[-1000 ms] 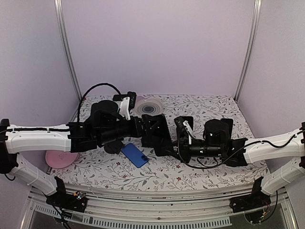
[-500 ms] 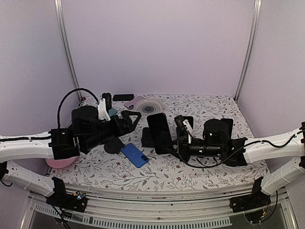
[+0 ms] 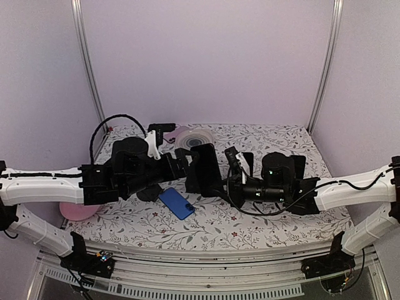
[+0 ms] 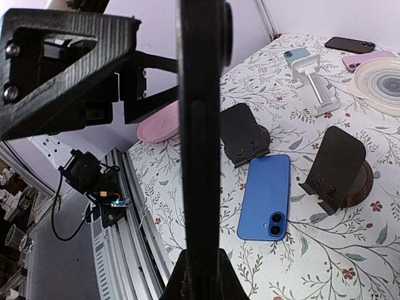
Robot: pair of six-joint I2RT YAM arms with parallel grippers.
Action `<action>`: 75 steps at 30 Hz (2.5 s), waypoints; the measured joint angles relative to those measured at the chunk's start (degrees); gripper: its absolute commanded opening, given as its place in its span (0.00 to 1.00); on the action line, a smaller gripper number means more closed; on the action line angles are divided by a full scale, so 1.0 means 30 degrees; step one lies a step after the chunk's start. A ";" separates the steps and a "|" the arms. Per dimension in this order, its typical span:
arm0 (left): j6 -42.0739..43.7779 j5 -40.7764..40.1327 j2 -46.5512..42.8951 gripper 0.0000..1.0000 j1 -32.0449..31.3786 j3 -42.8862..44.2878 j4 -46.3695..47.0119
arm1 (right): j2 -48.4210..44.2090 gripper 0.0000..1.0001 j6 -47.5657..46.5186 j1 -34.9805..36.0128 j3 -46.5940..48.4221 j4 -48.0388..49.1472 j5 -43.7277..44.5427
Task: Place the phone on the phone stand
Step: Pass from the right arm to the left
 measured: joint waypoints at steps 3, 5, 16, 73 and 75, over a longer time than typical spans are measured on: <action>0.0240 0.0415 0.0685 0.97 -0.0284 0.0539 0.0022 | 0.0430 0.02 -0.0022 0.0160 0.0546 -0.0350 0.0634; 0.0342 0.0619 0.1224 0.97 -0.0437 0.1005 0.0138 | 0.0692 0.02 -0.0051 0.0299 0.0831 -0.0634 0.1035; 0.0532 0.0481 0.2973 0.95 -0.0576 0.2288 -0.0423 | 0.1603 0.02 -0.0634 0.1195 0.1858 -0.1829 0.2696; 0.0896 -0.0073 0.3184 0.02 -0.0452 0.2390 -0.1355 | 0.2259 0.99 -0.1209 0.1938 0.3082 -0.3220 0.5085; 0.0984 -0.0066 0.3177 0.02 -0.0342 0.2353 -0.1355 | 0.2244 0.99 -0.1188 0.1923 0.3067 -0.3220 0.5100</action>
